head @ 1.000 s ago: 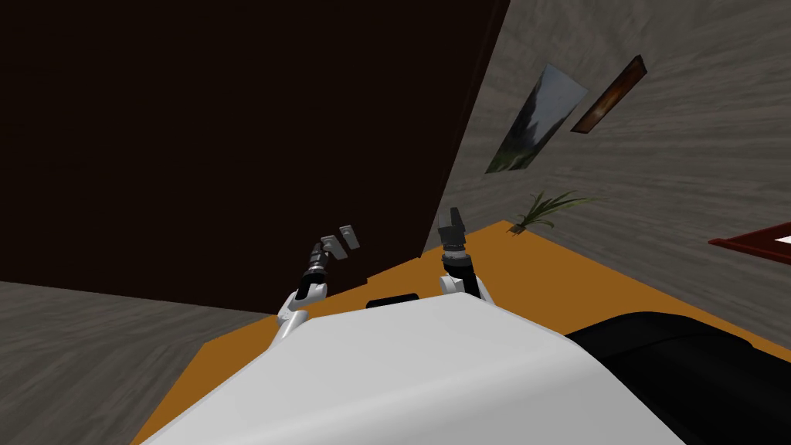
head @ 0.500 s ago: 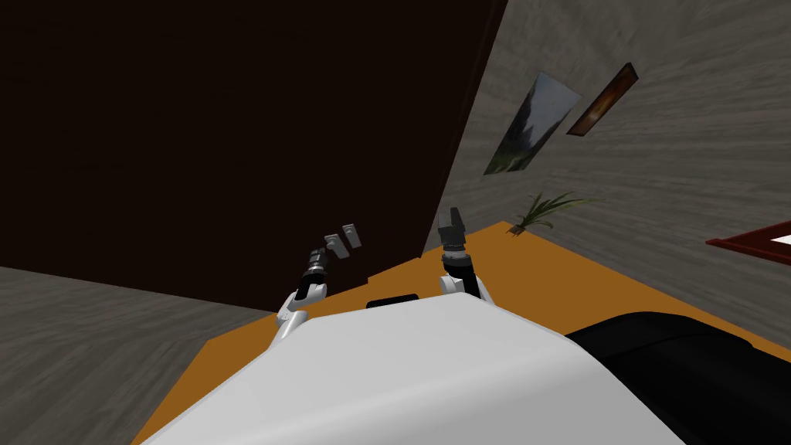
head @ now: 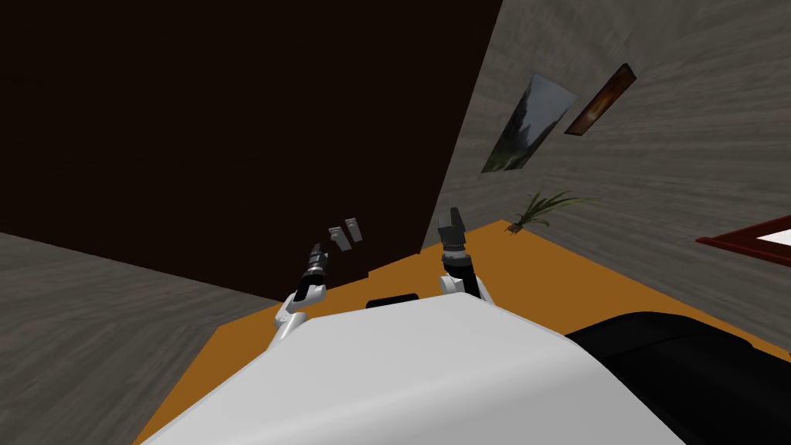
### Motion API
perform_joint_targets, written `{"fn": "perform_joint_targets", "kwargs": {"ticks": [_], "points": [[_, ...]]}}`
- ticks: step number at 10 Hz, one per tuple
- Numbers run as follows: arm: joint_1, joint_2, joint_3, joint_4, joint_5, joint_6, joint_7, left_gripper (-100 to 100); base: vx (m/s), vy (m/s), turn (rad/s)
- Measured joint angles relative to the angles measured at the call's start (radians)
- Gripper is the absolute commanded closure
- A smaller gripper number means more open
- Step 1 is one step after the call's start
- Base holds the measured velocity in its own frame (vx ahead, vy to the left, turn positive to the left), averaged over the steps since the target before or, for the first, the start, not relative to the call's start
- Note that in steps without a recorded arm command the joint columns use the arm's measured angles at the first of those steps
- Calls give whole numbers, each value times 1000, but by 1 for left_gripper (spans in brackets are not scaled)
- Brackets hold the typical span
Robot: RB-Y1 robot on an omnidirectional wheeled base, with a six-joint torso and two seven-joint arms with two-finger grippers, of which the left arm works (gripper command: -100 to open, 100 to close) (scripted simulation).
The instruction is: Pull the door open
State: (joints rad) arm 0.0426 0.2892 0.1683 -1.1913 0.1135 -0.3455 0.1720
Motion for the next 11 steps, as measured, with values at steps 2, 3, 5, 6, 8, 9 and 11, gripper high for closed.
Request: {"fn": "perform_joint_targets", "kwargs": {"ticks": [2, 3, 5, 6, 8, 9, 11], "points": [[2, 0, -15, -13, -1, 0, 6, -100, -194, -76, -53], [0, -1, -24, -20, -2, 3, 10, -100, -81, -44, -9], [3, 4, -10, -5, 0, 3, 8, -100, 37, 113, 197], [21, 8, 7, -3, 2, 3, 4, -100, 120, 146, 32], [21, 13, 23, 13, 4, 3, 1, -100, 170, 60, -42], [16, 12, 25, 19, 3, 0, -1, -100, 208, 0, -70], [3, 7, 19, 15, 2, -1, -2, -100, 233, -75, -125]]}}
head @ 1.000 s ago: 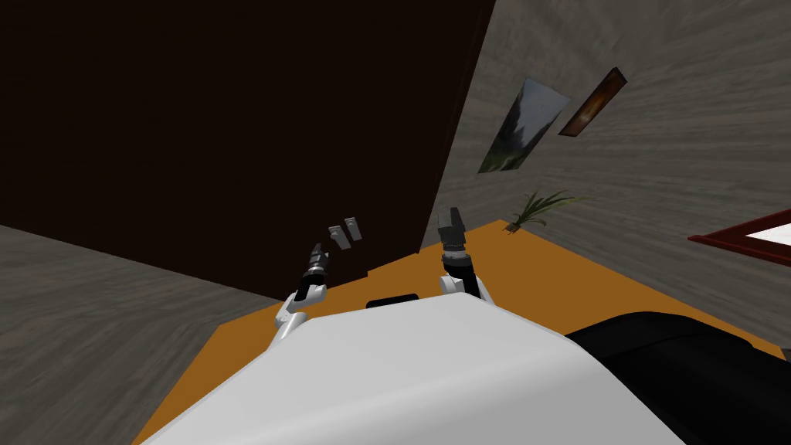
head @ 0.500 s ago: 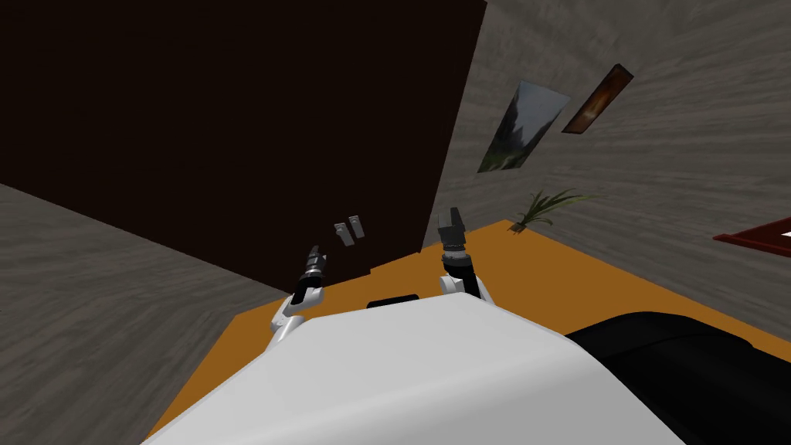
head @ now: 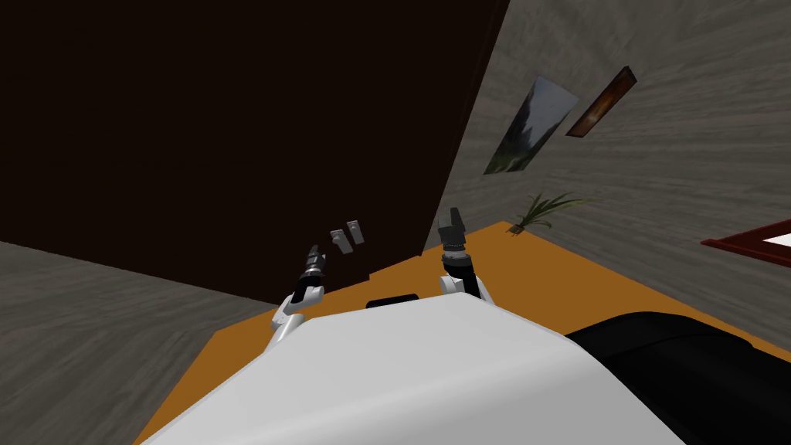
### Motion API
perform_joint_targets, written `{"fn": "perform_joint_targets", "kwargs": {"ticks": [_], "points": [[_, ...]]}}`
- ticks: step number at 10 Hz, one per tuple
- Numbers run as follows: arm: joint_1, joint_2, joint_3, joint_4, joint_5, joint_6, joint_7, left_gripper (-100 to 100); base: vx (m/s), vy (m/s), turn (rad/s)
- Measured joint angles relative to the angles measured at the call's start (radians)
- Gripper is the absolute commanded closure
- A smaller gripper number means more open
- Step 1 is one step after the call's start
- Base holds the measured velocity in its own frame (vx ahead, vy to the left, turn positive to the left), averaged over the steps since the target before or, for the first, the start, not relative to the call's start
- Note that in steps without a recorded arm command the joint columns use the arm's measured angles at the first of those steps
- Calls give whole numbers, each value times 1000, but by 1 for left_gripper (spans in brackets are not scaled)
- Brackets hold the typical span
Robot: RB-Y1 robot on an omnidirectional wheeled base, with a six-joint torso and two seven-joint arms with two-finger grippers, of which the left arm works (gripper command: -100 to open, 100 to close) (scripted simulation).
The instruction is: Pull the door open
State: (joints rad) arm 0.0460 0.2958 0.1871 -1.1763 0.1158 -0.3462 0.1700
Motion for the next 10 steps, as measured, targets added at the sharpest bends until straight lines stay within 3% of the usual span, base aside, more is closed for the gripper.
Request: {"fn": "perform_joint_targets", "kwargs": {"ticks": [2, 3, 8, 10], "points": [[-16, -13, -14, -16, -3, 3, -2, -100, 179, -108, -84], [-18, -14, -15, -17, -4, 2, -2, 100, -14, 5, 28], [-18, -17, -20, -16, -5, 3, -3, 100, -21, 9, -10], [-16, -18, -20, -18, -6, 2, -4, 100, -168, 74, 20]]}}
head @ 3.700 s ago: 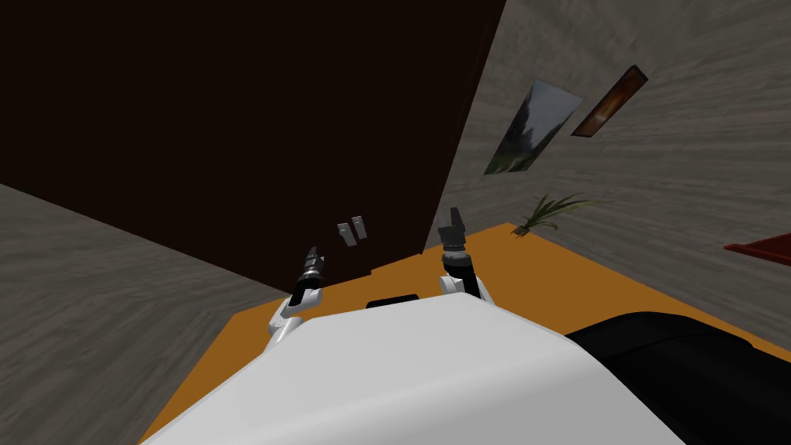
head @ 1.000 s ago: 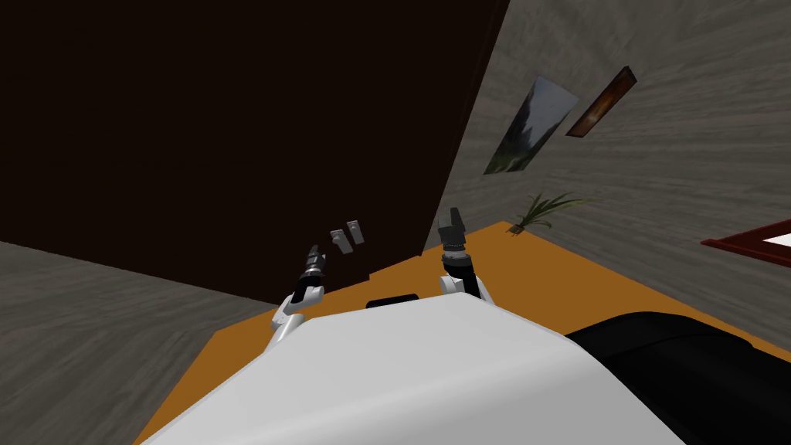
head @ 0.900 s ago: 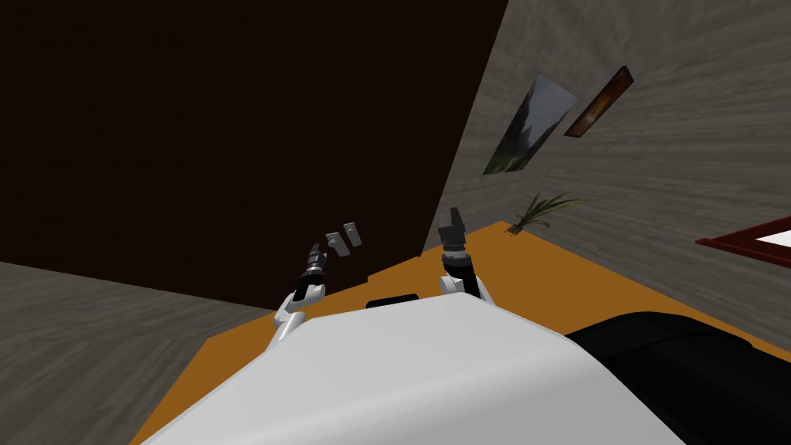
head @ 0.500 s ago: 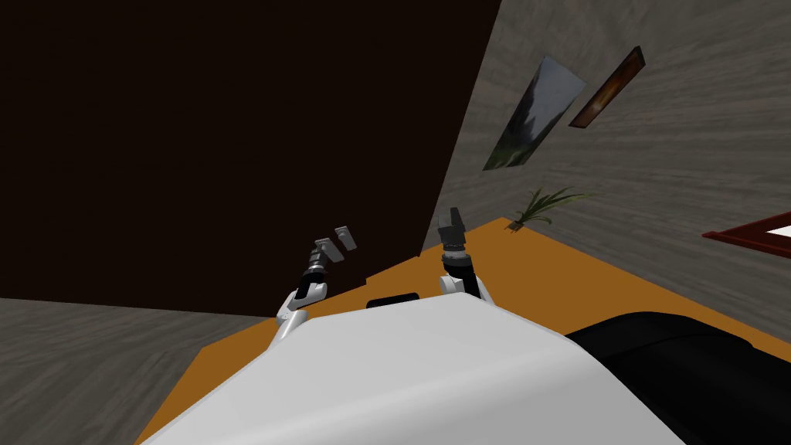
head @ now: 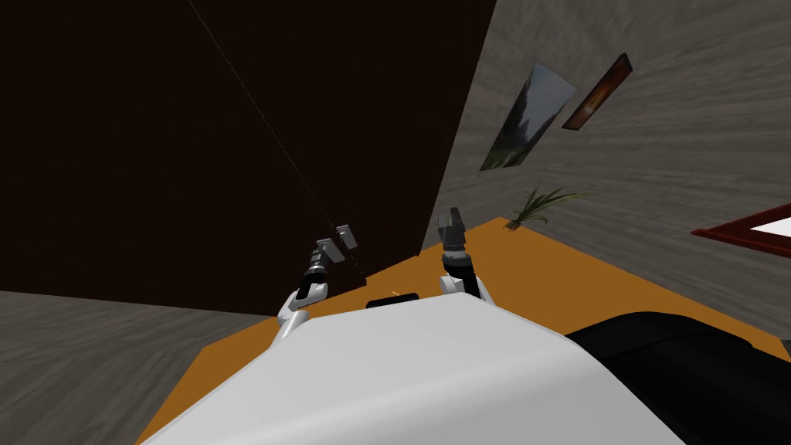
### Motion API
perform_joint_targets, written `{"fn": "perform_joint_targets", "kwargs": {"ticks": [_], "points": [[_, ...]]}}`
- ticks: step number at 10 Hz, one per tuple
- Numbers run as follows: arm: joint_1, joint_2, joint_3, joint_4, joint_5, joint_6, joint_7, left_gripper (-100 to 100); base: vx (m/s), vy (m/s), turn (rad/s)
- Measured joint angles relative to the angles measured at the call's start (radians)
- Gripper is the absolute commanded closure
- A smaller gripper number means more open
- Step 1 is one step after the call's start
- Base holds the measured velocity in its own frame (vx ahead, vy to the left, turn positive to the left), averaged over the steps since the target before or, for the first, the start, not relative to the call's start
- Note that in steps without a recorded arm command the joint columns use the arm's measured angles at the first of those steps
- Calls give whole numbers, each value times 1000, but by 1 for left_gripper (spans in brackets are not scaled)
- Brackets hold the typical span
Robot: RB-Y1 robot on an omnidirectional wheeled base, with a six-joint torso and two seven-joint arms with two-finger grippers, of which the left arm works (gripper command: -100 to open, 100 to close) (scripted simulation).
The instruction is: Pull the door open
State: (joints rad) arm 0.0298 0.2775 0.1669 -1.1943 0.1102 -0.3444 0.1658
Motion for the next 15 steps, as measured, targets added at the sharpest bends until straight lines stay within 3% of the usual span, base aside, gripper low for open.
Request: {"fn": "perform_joint_targets", "kwargs": {"ticks": [3, 4, 9, 12, 15], "points": [[2, 12, -5, 20, 0, -10, 6, 100, -189, 49, 22], [18, 19, -4, 9, 2, -5, 11, -100, -183, 35, -47], [32, 31, -45, -31, -1, 4, 32, -100, -188, 6, -54], [24, 30, -82, -34, -6, -10, 45, -100, -186, -21, -55], [28, 29, -88, -45, -7, -9, 47, -100, 52, 20, -17]]}}
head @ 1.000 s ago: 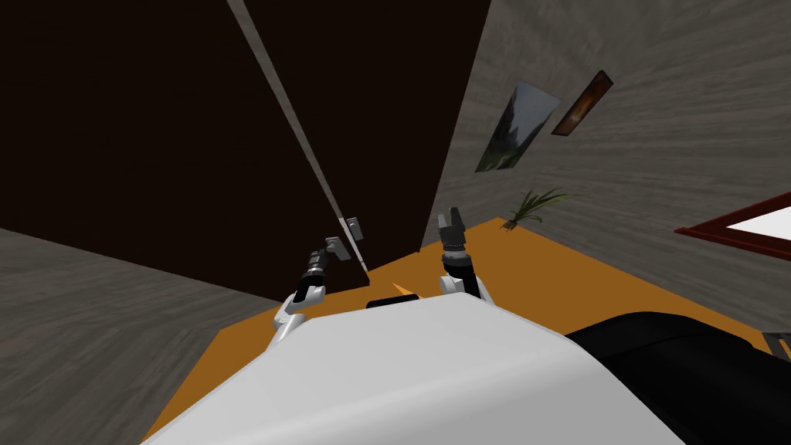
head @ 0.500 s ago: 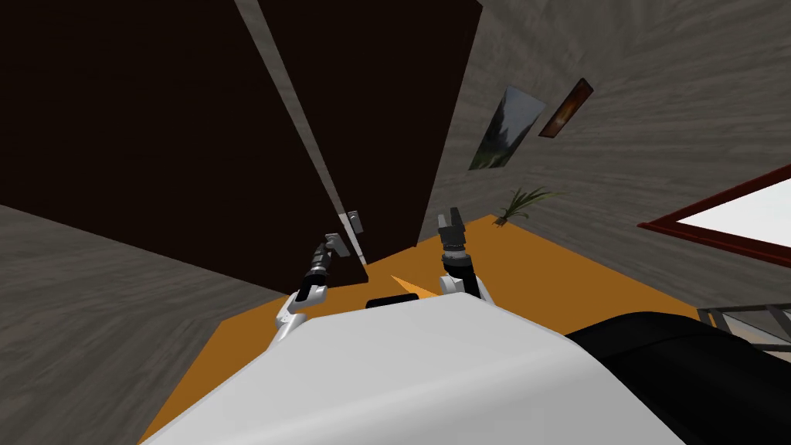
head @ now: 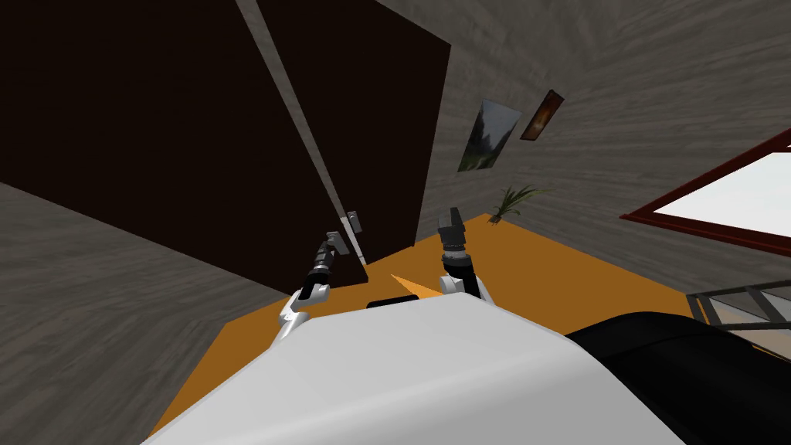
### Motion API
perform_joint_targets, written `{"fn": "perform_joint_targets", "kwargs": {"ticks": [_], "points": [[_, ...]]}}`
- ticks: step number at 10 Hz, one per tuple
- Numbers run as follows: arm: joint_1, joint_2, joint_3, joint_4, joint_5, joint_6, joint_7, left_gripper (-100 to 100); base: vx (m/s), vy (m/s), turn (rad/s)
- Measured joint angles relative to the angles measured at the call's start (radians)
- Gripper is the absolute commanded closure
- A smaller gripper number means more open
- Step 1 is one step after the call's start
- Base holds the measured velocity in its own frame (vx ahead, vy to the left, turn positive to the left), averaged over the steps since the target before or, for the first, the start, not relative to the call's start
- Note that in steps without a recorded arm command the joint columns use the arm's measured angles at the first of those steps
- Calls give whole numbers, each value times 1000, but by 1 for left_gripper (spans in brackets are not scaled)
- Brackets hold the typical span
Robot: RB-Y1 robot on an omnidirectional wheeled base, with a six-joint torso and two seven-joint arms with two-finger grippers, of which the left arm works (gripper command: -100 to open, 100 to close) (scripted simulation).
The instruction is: Pull the door open
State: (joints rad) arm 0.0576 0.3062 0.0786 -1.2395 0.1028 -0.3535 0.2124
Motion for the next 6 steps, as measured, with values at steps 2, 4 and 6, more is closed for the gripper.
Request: {"fn": "perform_joint_targets", "kwargs": {"ticks": [2, 4, 6], "points": [[-4, -3, 4, 6, -1, -6, -4, -100, 161, 29, -16], [-7, -4, 6, 10, -1, -9, -5, 100, 38, 8, -1], [-10, -2, 8, 8, 0, -11, -5, 100, -22, -2, -2]]}}
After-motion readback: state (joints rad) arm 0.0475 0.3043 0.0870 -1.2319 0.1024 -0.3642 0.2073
